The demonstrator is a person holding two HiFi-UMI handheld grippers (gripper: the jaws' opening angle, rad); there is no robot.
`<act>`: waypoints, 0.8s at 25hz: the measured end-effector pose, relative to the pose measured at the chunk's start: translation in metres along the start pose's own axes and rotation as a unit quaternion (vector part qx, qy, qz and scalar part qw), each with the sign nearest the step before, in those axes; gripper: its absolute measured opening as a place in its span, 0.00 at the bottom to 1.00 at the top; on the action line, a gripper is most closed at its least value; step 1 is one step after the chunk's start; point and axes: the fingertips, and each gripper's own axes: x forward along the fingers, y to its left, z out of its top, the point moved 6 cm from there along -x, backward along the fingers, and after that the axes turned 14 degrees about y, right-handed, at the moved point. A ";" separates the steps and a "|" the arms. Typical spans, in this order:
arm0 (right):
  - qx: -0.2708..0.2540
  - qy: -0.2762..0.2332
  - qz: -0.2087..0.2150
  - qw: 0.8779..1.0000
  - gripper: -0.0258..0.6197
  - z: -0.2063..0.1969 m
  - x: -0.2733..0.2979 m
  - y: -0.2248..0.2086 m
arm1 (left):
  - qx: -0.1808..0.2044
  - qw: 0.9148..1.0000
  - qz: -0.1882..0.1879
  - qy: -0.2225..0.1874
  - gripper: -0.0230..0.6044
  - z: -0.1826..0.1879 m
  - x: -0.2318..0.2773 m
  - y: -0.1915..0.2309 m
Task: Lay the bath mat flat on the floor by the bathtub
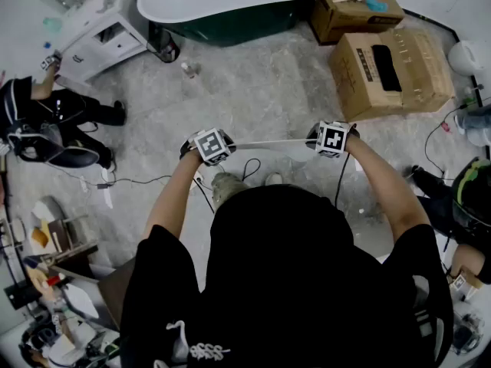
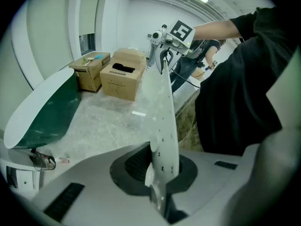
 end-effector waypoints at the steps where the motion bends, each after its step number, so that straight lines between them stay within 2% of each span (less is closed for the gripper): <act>1: 0.004 -0.002 0.001 1.000 0.08 -0.002 0.000 -0.002 | 0.001 1.000 0.002 0.001 0.08 0.002 -0.001 0.000; 8: 0.037 -0.005 0.001 0.999 0.08 -0.012 -0.005 -0.013 | 0.003 1.000 0.015 -0.004 0.08 0.017 -0.002 0.002; 16: 0.033 -0.009 -0.007 0.999 0.09 -0.002 -0.008 -0.035 | -0.020 0.999 0.023 0.011 0.08 0.012 -0.016 0.011; 20: 0.026 -0.003 -0.004 1.000 0.09 0.006 -0.005 -0.046 | -0.031 0.999 0.014 0.006 0.08 0.008 -0.018 0.024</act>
